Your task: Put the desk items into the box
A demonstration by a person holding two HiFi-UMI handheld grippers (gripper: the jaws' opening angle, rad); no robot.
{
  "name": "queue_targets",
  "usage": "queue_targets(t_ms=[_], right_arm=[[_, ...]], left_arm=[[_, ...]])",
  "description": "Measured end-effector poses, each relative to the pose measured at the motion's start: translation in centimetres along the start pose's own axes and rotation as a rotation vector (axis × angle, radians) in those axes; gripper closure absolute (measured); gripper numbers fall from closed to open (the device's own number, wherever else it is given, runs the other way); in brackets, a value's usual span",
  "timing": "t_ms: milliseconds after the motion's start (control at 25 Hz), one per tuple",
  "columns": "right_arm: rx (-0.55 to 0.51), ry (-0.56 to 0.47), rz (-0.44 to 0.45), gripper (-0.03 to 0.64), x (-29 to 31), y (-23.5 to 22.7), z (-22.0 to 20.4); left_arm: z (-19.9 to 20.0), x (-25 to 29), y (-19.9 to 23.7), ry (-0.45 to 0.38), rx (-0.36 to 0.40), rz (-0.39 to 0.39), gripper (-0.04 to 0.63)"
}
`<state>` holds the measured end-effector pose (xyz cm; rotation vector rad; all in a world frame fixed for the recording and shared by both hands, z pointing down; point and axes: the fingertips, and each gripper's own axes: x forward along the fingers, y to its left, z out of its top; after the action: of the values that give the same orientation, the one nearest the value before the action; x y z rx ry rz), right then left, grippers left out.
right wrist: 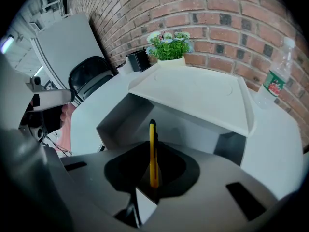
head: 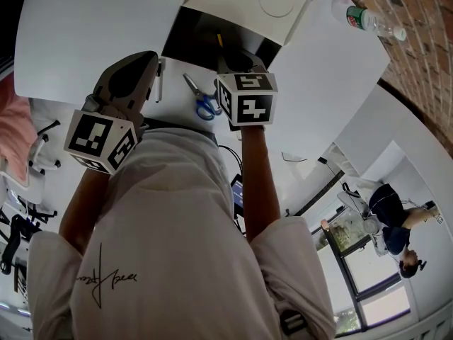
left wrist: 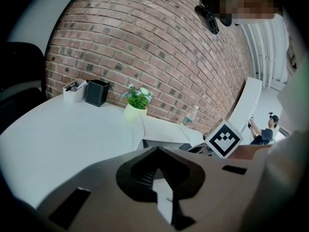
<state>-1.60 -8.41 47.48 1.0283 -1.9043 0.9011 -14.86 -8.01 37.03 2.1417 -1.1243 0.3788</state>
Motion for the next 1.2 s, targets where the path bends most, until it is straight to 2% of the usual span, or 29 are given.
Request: queue_targets(t_ms=[880, 1200], right_arm=[[0.025, 0.026, 0.023, 0.529, 0.22, 0.09, -0.14], [0.025, 0.012, 0.006, 0.531, -0.57, 0.15, -0.10]], left_arm=[[-0.05, 0.17, -0.26, -0.001, 0.006, -0.007, 0.591], [0.36, -0.49, -0.72, -0.002, 0.011, -0.011, 0.591]])
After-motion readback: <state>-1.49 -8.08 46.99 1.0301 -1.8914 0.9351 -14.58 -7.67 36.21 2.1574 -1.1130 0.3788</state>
